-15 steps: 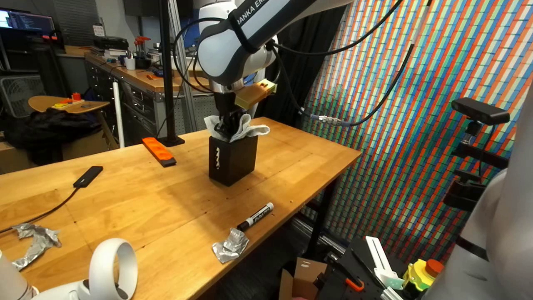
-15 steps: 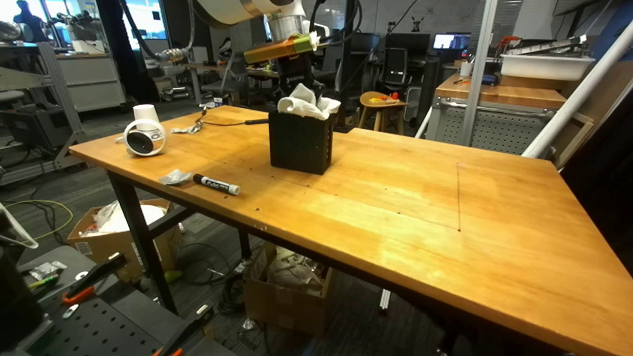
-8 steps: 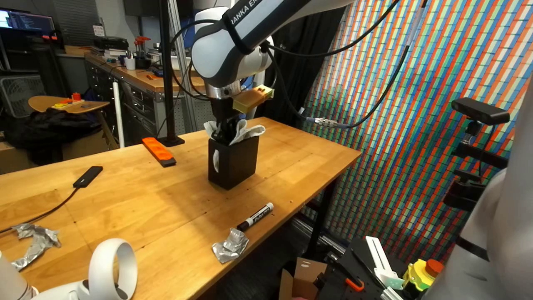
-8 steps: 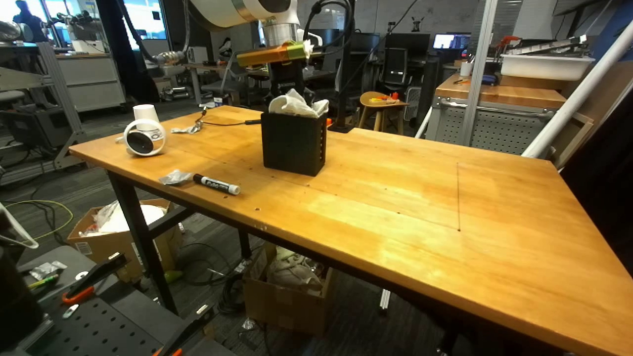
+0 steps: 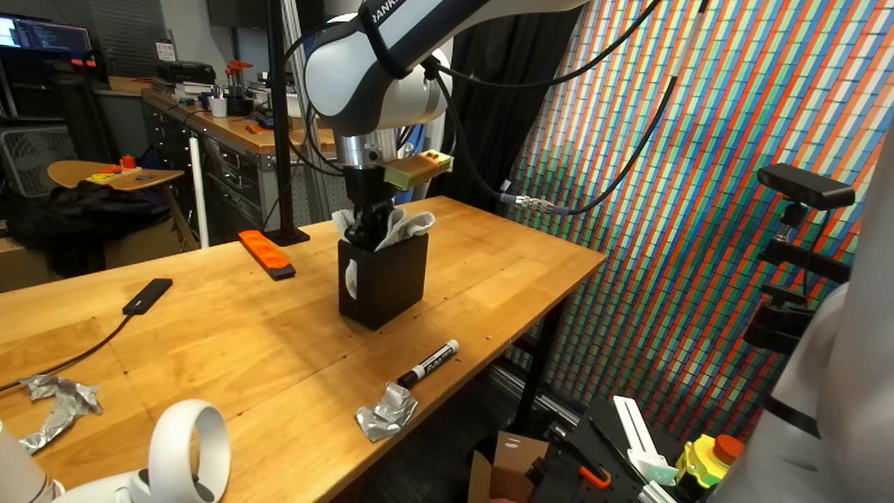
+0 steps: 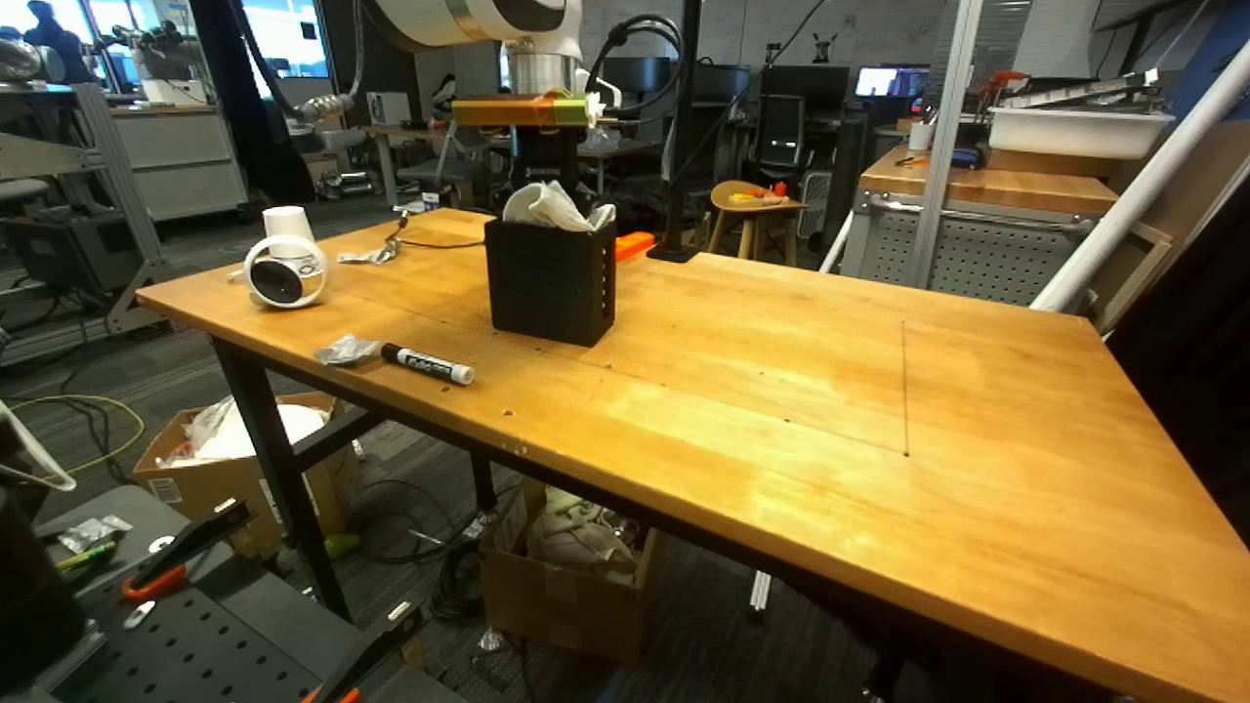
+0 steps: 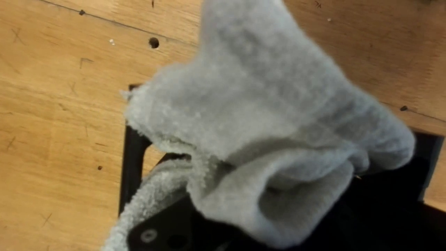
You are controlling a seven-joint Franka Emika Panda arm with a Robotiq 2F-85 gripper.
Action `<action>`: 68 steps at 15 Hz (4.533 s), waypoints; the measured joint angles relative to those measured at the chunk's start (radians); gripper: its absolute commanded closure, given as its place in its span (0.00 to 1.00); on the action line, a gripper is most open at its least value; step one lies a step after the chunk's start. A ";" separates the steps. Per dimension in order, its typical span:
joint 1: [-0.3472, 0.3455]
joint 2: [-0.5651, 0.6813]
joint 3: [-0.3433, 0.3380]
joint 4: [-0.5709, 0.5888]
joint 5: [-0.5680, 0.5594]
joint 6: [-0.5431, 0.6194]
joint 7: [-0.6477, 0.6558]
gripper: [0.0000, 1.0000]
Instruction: Put the towel deep inside the black object
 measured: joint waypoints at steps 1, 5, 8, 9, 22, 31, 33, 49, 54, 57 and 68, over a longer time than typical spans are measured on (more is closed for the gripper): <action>0.000 0.001 0.000 0.003 0.001 -0.001 0.000 1.00; -0.002 -0.004 -0.002 0.029 0.006 0.002 0.002 1.00; -0.007 -0.035 -0.009 0.057 0.006 0.001 0.004 1.00; -0.010 -0.049 -0.012 0.063 0.006 0.000 0.005 1.00; -0.045 -0.225 -0.060 0.001 -0.010 -0.127 0.085 1.00; -0.049 -0.253 -0.063 -0.073 -0.057 -0.149 0.123 1.00; -0.049 -0.253 -0.063 -0.081 -0.059 -0.155 0.123 1.00; -0.025 -0.250 -0.054 -0.081 -0.050 -0.166 0.118 1.00; -0.025 -0.241 -0.055 -0.055 -0.007 -0.166 0.117 1.00; -0.025 -0.234 -0.054 -0.032 0.024 -0.165 0.116 1.00; -0.017 -0.155 -0.047 0.035 0.119 -0.141 0.103 1.00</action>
